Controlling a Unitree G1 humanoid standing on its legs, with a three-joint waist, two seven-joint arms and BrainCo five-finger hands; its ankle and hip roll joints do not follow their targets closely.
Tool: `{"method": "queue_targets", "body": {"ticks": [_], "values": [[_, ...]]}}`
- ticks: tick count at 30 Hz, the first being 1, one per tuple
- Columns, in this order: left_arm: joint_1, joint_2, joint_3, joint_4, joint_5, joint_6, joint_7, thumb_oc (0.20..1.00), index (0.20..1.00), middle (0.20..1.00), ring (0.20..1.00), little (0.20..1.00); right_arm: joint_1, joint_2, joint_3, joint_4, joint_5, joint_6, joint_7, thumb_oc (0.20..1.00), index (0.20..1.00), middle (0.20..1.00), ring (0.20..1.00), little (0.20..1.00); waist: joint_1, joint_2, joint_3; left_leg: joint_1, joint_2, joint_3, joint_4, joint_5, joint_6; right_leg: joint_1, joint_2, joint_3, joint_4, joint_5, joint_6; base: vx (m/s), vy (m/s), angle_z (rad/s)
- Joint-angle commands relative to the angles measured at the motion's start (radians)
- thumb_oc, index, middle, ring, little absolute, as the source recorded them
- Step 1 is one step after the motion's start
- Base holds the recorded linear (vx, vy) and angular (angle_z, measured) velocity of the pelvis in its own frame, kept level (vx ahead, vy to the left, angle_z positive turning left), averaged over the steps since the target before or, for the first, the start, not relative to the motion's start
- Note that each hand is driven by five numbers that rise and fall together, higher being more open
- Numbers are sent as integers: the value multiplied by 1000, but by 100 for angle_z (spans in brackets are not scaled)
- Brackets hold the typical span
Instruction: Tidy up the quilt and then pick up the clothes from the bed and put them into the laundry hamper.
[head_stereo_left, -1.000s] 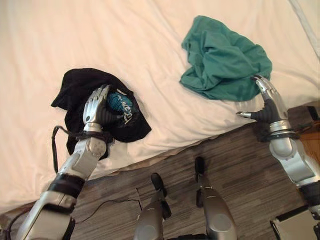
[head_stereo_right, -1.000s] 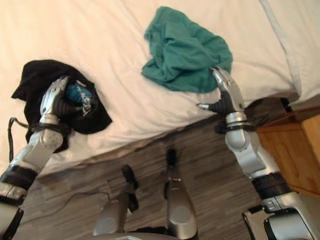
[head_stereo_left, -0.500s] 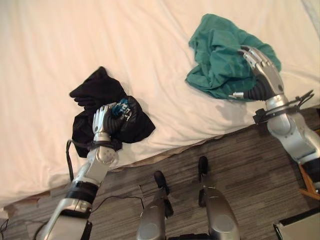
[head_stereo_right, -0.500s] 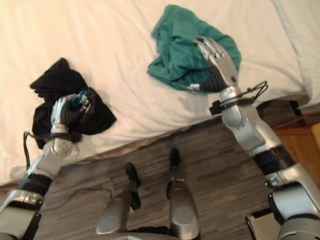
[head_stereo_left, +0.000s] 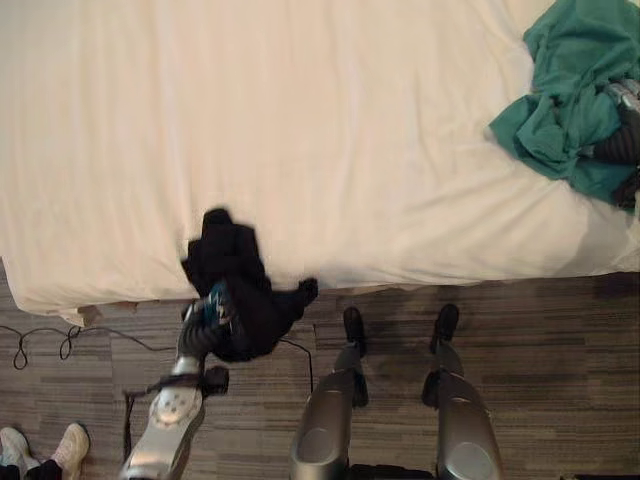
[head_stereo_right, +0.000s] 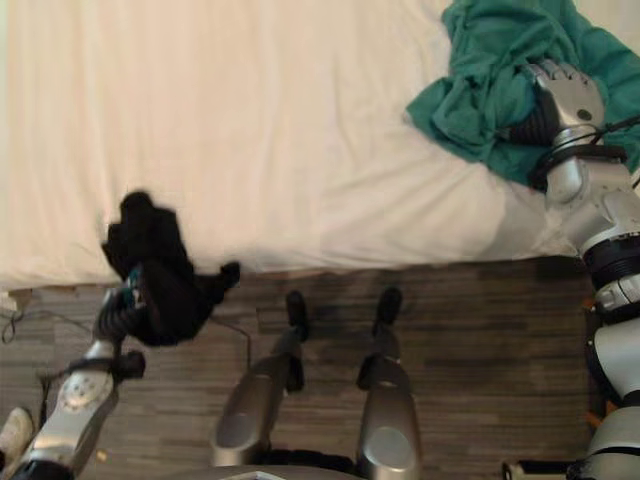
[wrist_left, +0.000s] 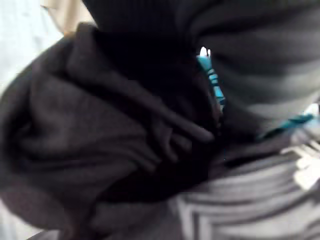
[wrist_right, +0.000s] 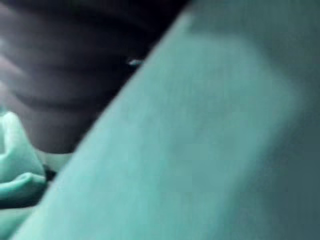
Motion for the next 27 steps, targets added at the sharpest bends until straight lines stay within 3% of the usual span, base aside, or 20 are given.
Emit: {"method": "queue_targets", "body": {"ticks": [1,2,5,6,8,9,11,13,14,17,18,19,20,21,22,23,24,25,26,27], "values": [[14,31,-49,-31,-66,-19,-52,200,200,200,200,200,87,39,30,89,103,42,66,200,200,200,200,200,15,-52,-37,-5,93,12,9,-63,-98,-69,-110,4,138,-192,95,-53,11,27],[-18,26,-81,-30,-37,-16,-66,200,200,200,200,200,215,114,-70,35,193,19,54,200,200,200,200,200,0,-67,-61,18,89,11,12,-81,-92,-34,-104,5,115,-191,96,-47,14,24],[-56,28,-117,-15,5,-7,-70,200,200,200,200,200,381,191,-184,-66,300,-19,76,200,200,200,200,200,-9,-92,-91,49,85,15,20,-105,-86,5,-100,7,90,-187,99,60,25,12],[-92,21,-117,31,49,4,-78,200,200,200,200,200,559,251,-264,-209,338,-55,117,200,200,200,200,200,-35,-126,-129,85,81,21,37,-137,-78,53,-92,7,62,-181,103,158,16,3],[-117,12,-104,77,61,19,-73,200,200,200,200,200,718,322,-324,-293,360,-63,165,200,200,200,200,200,-55,-161,-171,117,71,28,48,-160,-70,92,-90,7,40,-173,108,138,45,-2],[-116,5,-88,89,76,24,-69,200,200,200,200,200,795,368,-348,-331,383,-69,191,200,200,200,200,200,-66,-178,-188,133,69,30,52,-169,-65,110,-89,10,34,-171,110,139,122,-23],[-94,-36,-50,148,116,51,-65,200,200,200,200,200,991,558,-375,-335,449,-58,278,200,200,200,200,200,-94,-216,-253,203,62,44,41,-190,-52,163,-81,20,23,-170,118,115,233,-34],[-75,-60,-37,183,138,64,-57,200,200,200,200,200,1058,634,-377,-296,484,-43,311,200,200,200,200,200,-99,-230,-281,237,54,48,17,-191,-45,178,-80,21,34,-175,124,34,236,-46],[-52,-100,-13,226,114,79,-43,200,200,200,200,200,1095,709,-341,-232,465,-28,326,200,200,200,200,200,-94,-239,-295,269,49,31,-5,-190,-35,182,-84,26,117,-197,129,22,195,-34],[-54,-117,-7,255,75,79,-28,200,200,200,200,200,1087,736,-314,-224,447,-33,313,200,200,200,200,200,-88,-236,-293,258,45,-14,-7,-188,-31,180,-61,72,166,-233,133,-8,59,18],[-58,-123,-17,278,51,74,-5,200,200,200,200,200,1066,754,-290,-212,457,-39,293,200,200,200,200,200,-91,-221,-283,240,35,-58,-7,-175,-25,169,5,174,197,-279,105,-58,79,42],[-59,-122,-20,306,63,70,6,200,200,200,200,200,1053,758,-272,-200,453,-42,282,200,200,200,200,200,-85,-212,-275,233,20,-90,-7,-167,-18,173,40,231,182,-297,92,-49,104,82],[-65,-127,-22,336,76,66,11,200,200,200,200,200,1028,762,-252,-184,450,-41,279,200,200,200,200,200,-74,-206,-274,226,6,-110,-6,-163,-13,187,43,233,151,-294,80,-15,58,104],[-65,-127,-22,336,76,66,11,200,200,200,200,200,1028,762,-252,-184,450,-41,279,200,200,200,200,200,-75,-206,-274,226,6,-110,-6,-163,-13,187,43,233,151,-294,80,24,-15,152],[-75,-149,-34,410,99,66,23,200,200,200,200,200,967,758,-204,-176,434,-44,267,200,200,200,200,200,-39,-185,-264,206,-14,-170,2,-155,-10,227,44,205,96,-294,63,15,-40,110],[-75,-149,-34,410,99,66,23,200,200,200,200,200,967,758,-205,-176,434,-45,267,200,200,200,200,200,-40,-185,-266,202,-15,-171,2,-153,-10,224,44,204,95,-292,63,-17,-67,110],[-91,-174,-31,463,81,61,47,200,200,200,200,200,896,742,-158,-171,408,-48,253,200,200,200,200,200,8,-167,-261,178,-26,-206,5,-140,-12,247,36,159,39,-277,66,-35,-28,75],[-91,-174,-31,463,81,61,47,200,200,200,200,200,896,742,-158,-171,408,-48,253,200,200,200,200,200,8,-167,-261,177,-26,-206,5,-140,-12,246,36,159,39,-277,66,-187,-53,111],[-104,-185,-30,475,77,56,65,200,200,200,200,200,848,703,-147,-183,381,-62,222,200,200,200,200,200,63,-144,-243,109,-32,-237,26,-109,-32,258,19,85,2,-281,67,-264,-21,100],[-115,-190,-33,477,72,54,71,200,200,200,200,200,841,682,-163,-185,373,-66,208,200,200,200,200,200,80,-129,-233,75,-23,-202,39,-96,-42,262,3,22,-2,-293,66,-268,-19,103]]}}
